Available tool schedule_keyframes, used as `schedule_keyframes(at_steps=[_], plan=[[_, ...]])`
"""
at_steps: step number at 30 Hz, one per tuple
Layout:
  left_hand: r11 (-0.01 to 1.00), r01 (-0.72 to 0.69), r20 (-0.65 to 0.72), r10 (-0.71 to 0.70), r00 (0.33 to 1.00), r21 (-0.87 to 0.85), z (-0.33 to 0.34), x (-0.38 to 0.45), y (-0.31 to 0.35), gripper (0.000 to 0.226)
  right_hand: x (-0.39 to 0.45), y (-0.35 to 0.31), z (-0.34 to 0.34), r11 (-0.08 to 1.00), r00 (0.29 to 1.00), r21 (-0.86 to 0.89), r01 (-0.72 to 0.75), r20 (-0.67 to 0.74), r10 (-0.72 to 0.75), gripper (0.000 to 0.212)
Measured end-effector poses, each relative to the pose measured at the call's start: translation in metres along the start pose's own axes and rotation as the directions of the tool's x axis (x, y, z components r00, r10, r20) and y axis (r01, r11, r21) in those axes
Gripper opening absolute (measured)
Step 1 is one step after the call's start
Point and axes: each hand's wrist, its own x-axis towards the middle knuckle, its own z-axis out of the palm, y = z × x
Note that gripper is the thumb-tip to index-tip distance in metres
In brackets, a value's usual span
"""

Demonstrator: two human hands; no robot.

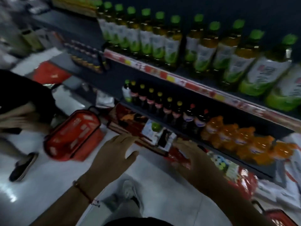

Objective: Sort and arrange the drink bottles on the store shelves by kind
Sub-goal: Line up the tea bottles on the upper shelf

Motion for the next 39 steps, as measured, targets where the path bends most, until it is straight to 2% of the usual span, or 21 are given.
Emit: schedule_keyframes(at_steps=[5, 9, 15, 26, 34, 39], plan=[[0.982, 0.189, -0.008, -0.189, 0.982, -0.017, -0.013, -0.011, -0.103, 0.051, 0.073, -0.049, 0.051, 1.0, 0.983, 0.011, 0.013, 0.185, -0.014, 0.065], [0.971, 0.238, 0.018, -0.238, 0.971, -0.009, -0.031, 0.01, -0.171, 0.054, 0.138, -0.089, 0.083, 0.995, 0.979, 0.091, -0.041, 0.204, 0.022, 0.061], [0.982, 0.174, 0.051, -0.178, 0.983, 0.067, -0.061, 0.066, -0.233, 0.063, 0.215, -0.135, 0.109, 0.996, 0.974, 0.077, -0.051, 0.225, 0.033, 0.061], [0.987, 0.138, 0.066, -0.144, 0.987, 0.087, -0.066, 0.179, -0.279, 0.06, 0.339, -0.143, 0.14, 0.996, 0.978, 0.041, -0.081, 0.198, 0.071, 0.063], [0.995, -0.012, 0.061, 0.005, 0.998, 0.103, -0.046, 0.286, -0.321, 0.058, 0.413, -0.135, 0.157, 0.98, 0.975, -0.068, -0.189, 0.108, 0.195, 0.064], [0.978, -0.198, 0.031, 0.197, 0.98, 0.06, -0.003, 0.332, -0.369, 0.058, 0.446, -0.142, 0.2, 0.949, 0.951, -0.071, -0.309, -0.007, 0.309, 0.063]])
